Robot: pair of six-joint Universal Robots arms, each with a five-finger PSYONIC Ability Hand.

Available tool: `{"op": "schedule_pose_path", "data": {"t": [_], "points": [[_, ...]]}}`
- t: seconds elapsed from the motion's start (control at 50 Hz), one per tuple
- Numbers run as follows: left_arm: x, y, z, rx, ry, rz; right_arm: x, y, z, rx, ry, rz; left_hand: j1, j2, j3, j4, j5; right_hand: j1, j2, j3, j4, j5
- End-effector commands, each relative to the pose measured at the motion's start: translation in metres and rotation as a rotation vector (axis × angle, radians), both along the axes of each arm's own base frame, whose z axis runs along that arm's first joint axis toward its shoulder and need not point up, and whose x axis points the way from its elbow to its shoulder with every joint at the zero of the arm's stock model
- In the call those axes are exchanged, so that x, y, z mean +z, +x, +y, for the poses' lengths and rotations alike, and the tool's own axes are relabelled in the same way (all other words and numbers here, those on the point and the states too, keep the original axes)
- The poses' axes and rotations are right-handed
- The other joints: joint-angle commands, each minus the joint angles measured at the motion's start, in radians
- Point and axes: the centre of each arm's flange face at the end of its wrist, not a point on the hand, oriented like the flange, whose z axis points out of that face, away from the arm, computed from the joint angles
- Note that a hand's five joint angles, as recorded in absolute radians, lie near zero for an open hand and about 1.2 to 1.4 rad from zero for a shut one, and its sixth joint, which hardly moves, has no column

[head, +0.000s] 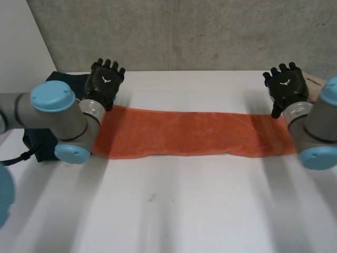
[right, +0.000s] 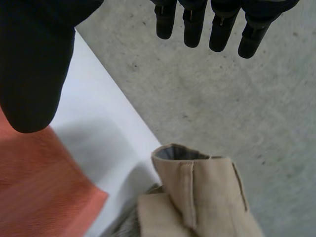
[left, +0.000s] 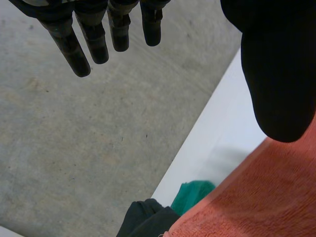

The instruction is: Fold the laundry.

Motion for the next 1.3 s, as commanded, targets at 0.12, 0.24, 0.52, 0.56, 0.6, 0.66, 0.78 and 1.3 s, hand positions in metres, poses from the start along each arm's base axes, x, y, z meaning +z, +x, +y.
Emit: {"op": "schedule_pose_path", "data": {"t": [0.12,0.24,0.52,0.56,0.6,0.66,0.78,1.3], "points": [[0.041,0.027,0.064,-0.022,0.122,0.200,-0.013,-0.048,0.048,0.015,0.478,-0.110,-0.017,-0.033,-0.042,-0.030,-0.052,0.323,0.335,0.334,0.331,0.326],[0.036,0.030,0.077,-0.042,0.162,0.213,-0.025,-0.057,0.046,0.012,0.495,-0.111,-0.017,-0.033,-0.042,-0.030,-0.052,0.330,0.342,0.341,0.337,0.332],[0.029,0.027,0.082,-0.052,0.185,0.208,-0.066,-0.064,0.022,-0.017,0.389,0.069,-0.017,-0.033,-0.042,-0.030,-0.052,1.171,1.183,1.182,1.179,1.174],[0.030,0.028,0.083,-0.050,0.186,0.208,-0.065,-0.078,0.016,-0.103,0.347,0.101,-0.017,-0.033,-0.042,-0.030,-0.052,1.171,1.183,1.182,1.179,1.174],[0.030,0.029,0.085,-0.048,0.186,0.208,-0.065,-0.089,0.015,-0.148,0.332,0.109,-0.017,-0.033,-0.042,-0.030,-0.052,1.171,1.183,1.182,1.179,1.174],[0.033,0.030,0.087,-0.047,0.181,0.210,-0.051,-0.114,0.012,-0.209,0.284,0.138,-0.017,-0.033,-0.042,-0.030,-0.052,1.171,1.183,1.182,1.179,1.174],[0.042,0.036,0.091,-0.039,0.166,0.215,-0.017,-0.162,0.004,-0.309,0.187,0.294,-0.017,-0.033,-0.042,-0.030,-0.052,1.171,1.183,1.182,1.179,1.174],[0.055,0.056,0.110,-0.011,0.182,0.290,-0.035,0.165,0.165,0.842,-0.399,0.440,-0.017,-0.033,-0.042,-0.030,-0.052,1.171,1.183,1.182,1.179,1.174]]}}
